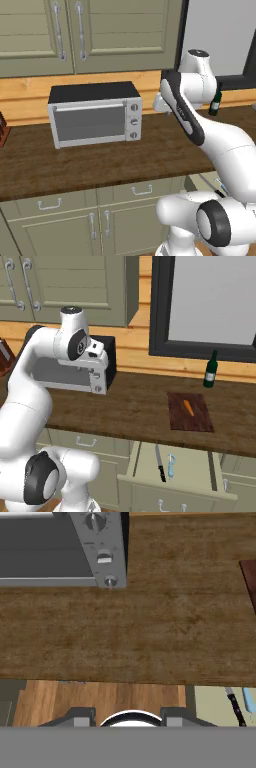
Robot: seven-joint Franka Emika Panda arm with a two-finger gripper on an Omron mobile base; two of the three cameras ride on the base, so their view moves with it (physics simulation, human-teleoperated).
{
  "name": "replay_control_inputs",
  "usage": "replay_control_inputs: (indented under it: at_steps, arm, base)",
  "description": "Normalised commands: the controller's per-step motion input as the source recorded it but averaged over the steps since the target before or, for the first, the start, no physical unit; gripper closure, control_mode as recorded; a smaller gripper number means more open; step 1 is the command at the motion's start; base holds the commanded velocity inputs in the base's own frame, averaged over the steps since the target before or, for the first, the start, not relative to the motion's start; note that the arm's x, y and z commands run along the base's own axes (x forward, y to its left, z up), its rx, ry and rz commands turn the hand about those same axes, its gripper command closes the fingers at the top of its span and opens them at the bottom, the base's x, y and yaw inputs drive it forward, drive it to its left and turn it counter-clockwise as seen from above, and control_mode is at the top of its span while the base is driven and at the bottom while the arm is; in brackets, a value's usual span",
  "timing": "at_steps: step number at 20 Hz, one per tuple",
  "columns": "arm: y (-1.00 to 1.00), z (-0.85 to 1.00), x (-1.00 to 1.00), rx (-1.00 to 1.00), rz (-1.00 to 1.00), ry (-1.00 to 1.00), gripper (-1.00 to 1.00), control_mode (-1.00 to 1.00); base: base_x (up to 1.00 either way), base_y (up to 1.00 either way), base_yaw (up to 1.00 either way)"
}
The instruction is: Place the appropriate cutting tool for cutting the carrot skin on the cutting board.
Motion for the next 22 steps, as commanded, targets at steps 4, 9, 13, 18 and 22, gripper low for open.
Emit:
replay_control_inputs:
  at_steps: [4,9,13,18,22]
  arm:
    - [-0.41,-0.21,-0.24,0.02,-0.02,-0.01,-1.0,-1.0]
    - [-1.0,-0.55,-0.54,0.17,0.12,-0.17,-1.0,-1.0]
    - [-1.0,-0.68,-0.44,0.09,0.37,-0.21,-1.0,-1.0]
    - [-1.0,-0.18,-0.76,0.08,0.16,-0.01,-1.0,-1.0]
    - [-0.99,-0.21,-0.51,0.05,-0.11,0.3,-1.0,-1.0]
  base:
    - [0.0,0.0,0.0]
    - [0.0,0.0,0.0]
    - [0.0,0.0,0.0]
    - [0.0,0.0,0.0]
    - [0.0,0.0,0.0]
